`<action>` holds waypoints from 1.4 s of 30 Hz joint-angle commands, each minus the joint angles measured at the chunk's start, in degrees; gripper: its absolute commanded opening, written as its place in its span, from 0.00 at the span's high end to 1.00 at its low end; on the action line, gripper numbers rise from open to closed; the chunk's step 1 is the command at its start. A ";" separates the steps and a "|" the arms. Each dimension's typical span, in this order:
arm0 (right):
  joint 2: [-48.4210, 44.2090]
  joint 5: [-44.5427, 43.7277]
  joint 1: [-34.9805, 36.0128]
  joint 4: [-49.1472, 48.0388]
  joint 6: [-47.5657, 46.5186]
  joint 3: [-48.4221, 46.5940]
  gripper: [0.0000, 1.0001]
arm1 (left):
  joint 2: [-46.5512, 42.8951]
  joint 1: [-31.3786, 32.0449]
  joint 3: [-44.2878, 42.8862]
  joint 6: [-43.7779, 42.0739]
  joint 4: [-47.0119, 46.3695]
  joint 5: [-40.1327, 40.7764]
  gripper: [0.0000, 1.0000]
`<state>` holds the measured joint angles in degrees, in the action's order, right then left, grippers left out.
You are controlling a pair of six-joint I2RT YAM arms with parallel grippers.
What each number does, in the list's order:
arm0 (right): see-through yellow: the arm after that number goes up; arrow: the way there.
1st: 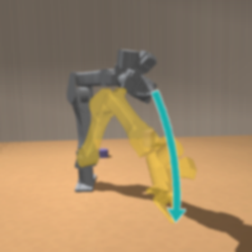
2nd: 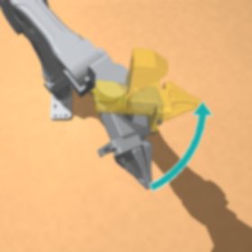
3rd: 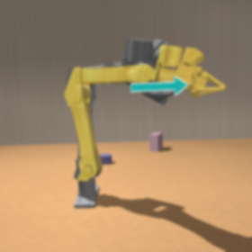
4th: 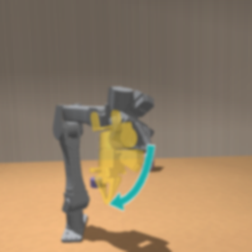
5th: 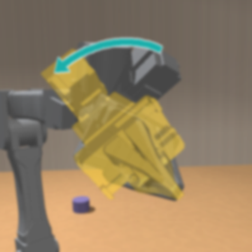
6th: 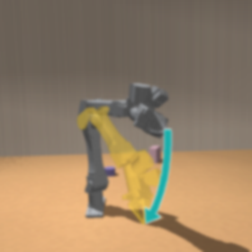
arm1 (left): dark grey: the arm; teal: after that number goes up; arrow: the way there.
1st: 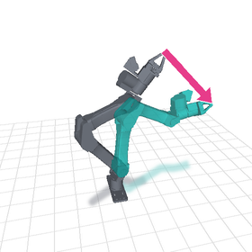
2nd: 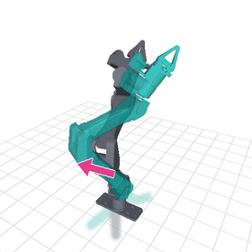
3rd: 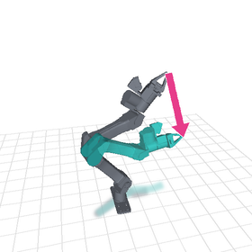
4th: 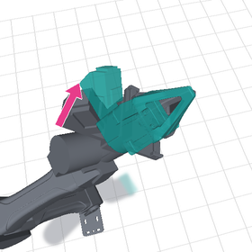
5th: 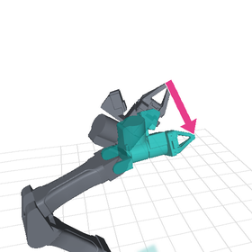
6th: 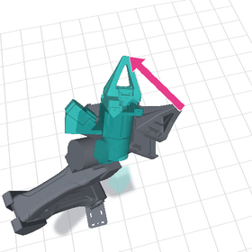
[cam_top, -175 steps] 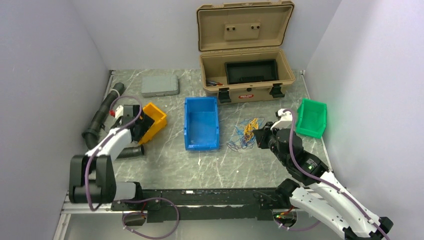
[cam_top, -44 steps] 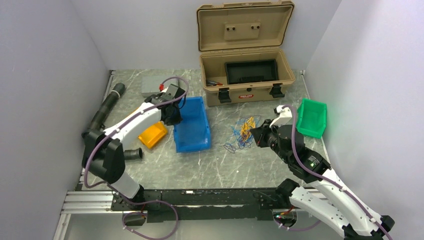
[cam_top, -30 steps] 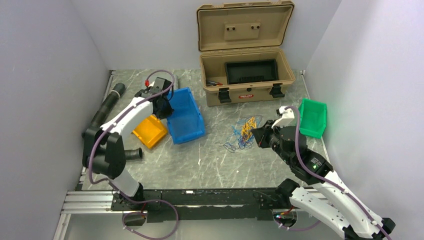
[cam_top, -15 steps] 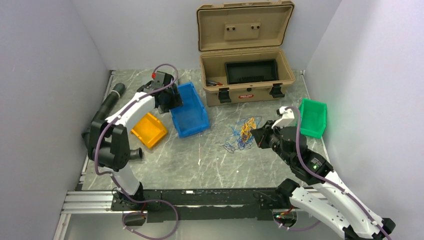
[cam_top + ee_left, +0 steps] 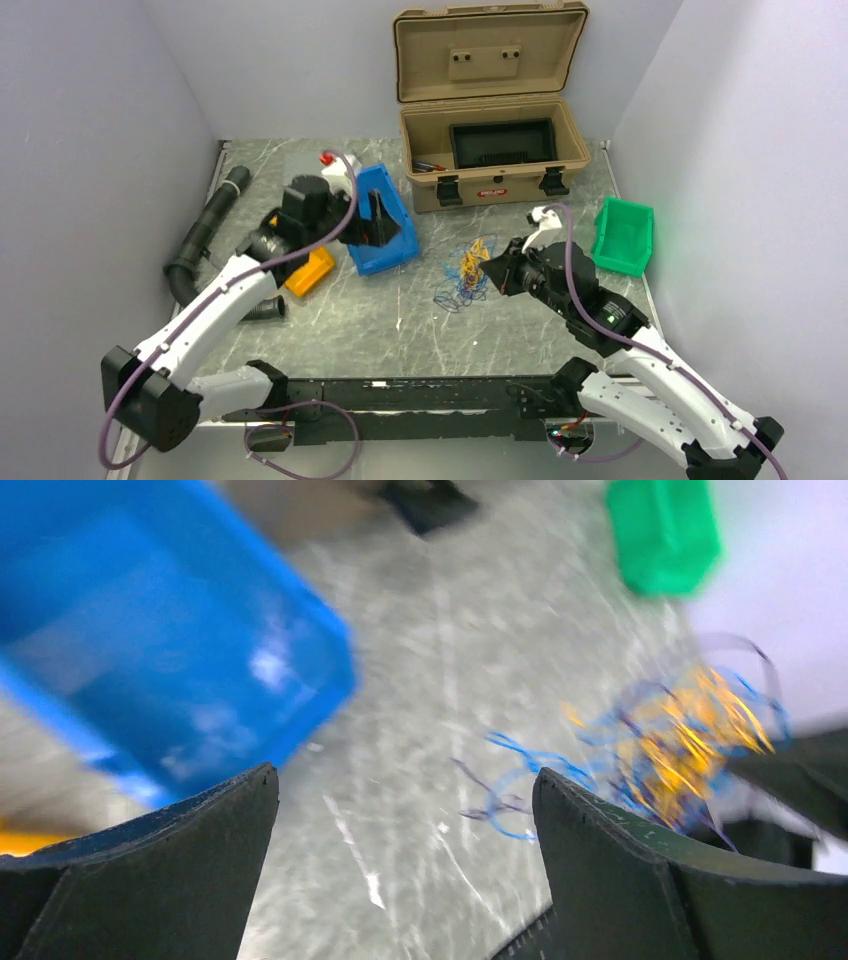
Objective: Untangle the cables
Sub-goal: Move the bin to the center of the board, then untie the cable.
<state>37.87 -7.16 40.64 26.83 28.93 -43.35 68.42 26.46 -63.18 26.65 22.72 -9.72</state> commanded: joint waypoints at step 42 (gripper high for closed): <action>-1.99 -17.99 -0.01 5.30 7.94 3.27 1.00 | -4.70 17.58 19.95 -3.07 -34.51 -12.95 1.00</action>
<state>41.39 -2.28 41.12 21.47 30.94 -40.21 68.31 44.21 -42.85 26.33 -14.00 -27.51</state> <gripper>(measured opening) 0.072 0.032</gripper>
